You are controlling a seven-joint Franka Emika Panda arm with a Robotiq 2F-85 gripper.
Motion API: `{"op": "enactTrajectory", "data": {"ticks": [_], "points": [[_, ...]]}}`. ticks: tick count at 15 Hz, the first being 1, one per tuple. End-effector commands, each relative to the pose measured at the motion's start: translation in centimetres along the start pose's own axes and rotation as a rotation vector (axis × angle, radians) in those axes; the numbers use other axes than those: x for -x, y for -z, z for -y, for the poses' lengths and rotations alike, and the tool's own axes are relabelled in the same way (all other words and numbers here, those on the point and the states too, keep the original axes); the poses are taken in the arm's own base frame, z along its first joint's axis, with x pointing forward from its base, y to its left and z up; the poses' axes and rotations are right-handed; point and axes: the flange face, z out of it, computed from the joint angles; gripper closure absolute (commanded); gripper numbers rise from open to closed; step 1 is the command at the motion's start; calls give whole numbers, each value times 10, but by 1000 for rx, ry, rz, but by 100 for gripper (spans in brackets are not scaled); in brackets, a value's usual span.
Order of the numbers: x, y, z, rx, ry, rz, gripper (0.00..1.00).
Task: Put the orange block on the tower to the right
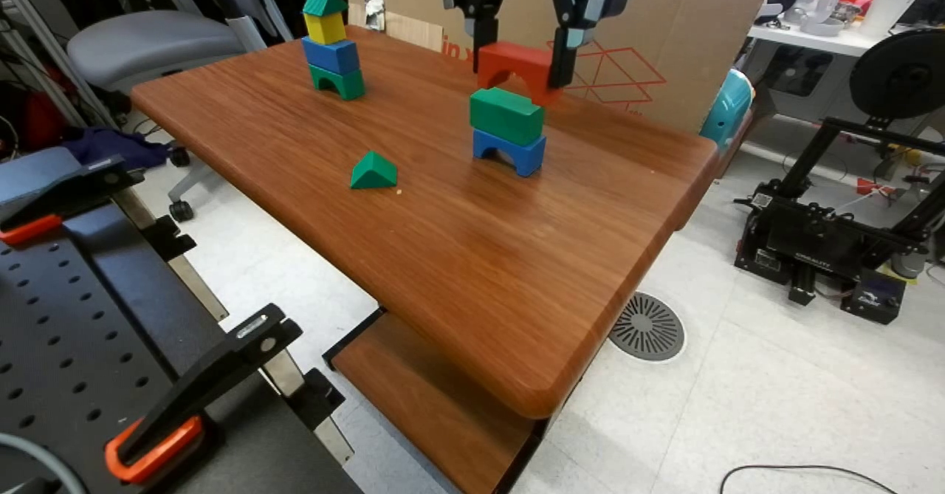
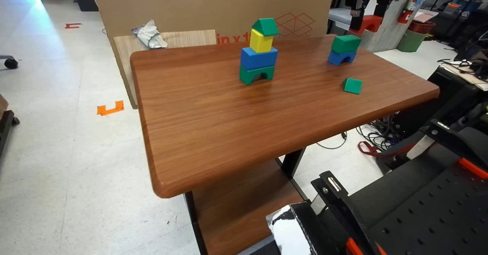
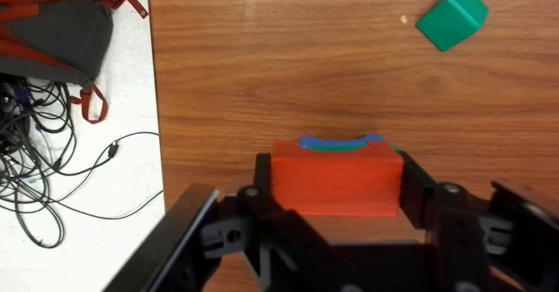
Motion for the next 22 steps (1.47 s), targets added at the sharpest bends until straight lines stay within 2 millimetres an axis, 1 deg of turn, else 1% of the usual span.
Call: {"op": "enactTrajectory", "data": {"ticks": [1,7,15,16,17,18,19,22], "points": [[-10,3,11,-18,14,16,58],[-16,-6,23,-16,30,37,58],[-24,-12,17,-25,25,66,58],[-24,-12,17,-24,23,74,8],[-25,-12,17,-25,23,79,7],[-24,-12,17,-26,25,85,2],[-23,-11,17,-26,26,86,0],[-17,-4,17,-27,28,71,0]]}}
